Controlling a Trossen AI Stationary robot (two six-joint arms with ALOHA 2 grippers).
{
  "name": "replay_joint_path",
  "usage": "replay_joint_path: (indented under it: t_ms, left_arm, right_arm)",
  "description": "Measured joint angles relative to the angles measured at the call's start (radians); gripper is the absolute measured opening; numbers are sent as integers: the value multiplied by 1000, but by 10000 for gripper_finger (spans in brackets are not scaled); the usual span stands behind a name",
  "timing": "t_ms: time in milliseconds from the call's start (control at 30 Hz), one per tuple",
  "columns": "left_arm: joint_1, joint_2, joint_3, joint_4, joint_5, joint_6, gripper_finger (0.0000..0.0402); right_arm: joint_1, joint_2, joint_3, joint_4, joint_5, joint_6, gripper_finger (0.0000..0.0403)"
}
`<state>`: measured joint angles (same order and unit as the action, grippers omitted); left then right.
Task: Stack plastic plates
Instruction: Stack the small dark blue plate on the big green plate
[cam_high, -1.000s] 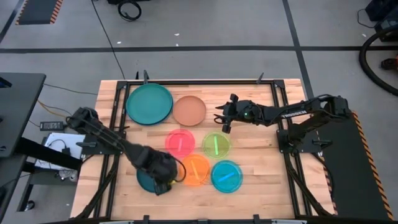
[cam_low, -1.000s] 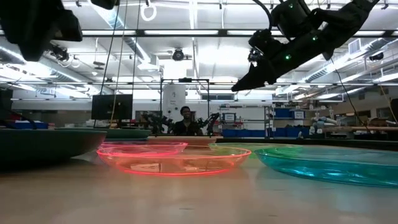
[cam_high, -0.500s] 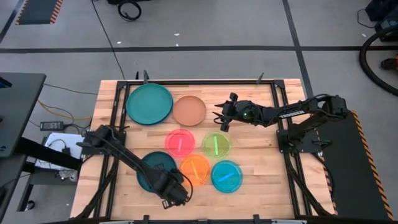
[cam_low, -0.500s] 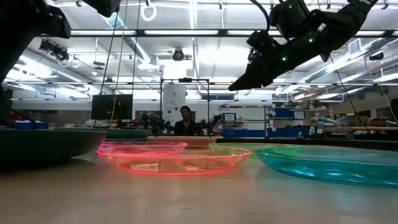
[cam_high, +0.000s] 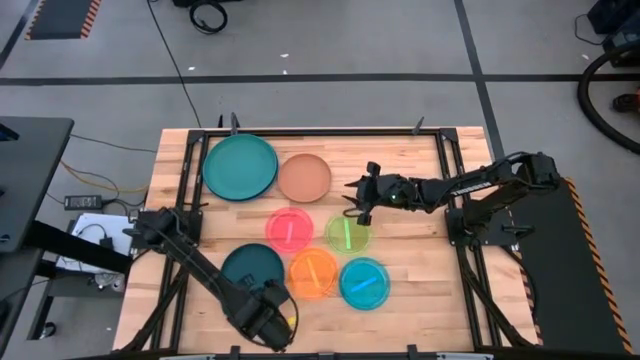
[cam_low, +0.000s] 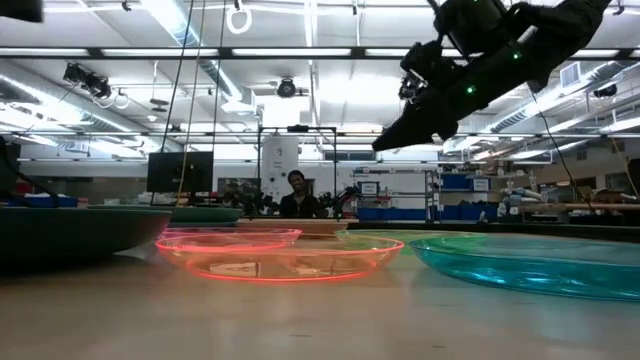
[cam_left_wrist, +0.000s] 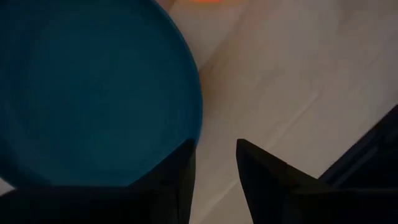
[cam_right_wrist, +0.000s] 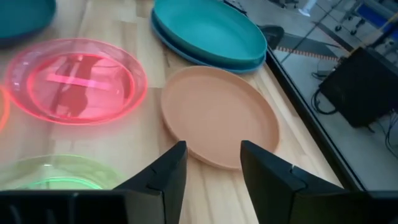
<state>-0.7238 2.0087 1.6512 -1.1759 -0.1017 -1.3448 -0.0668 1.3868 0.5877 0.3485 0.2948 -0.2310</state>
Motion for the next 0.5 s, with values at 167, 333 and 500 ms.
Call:
replay_joint_path:
  t_ms: [167, 333, 500]
  left_arm:
    - [-28, 2, 0, 2, -10, -22, 123]
    - [-27, 8, 0, 25, -16, -36, 123]
    - [-28, 27, -1, 20, -49, -38, 123]
  right_arm:
    - [58, 0, 0, -6, 42, -5, 155]
    - [85, 0, 0, -10, 56, -2, 155]
    - [97, 0, 0, -11, 55, 0, 155]
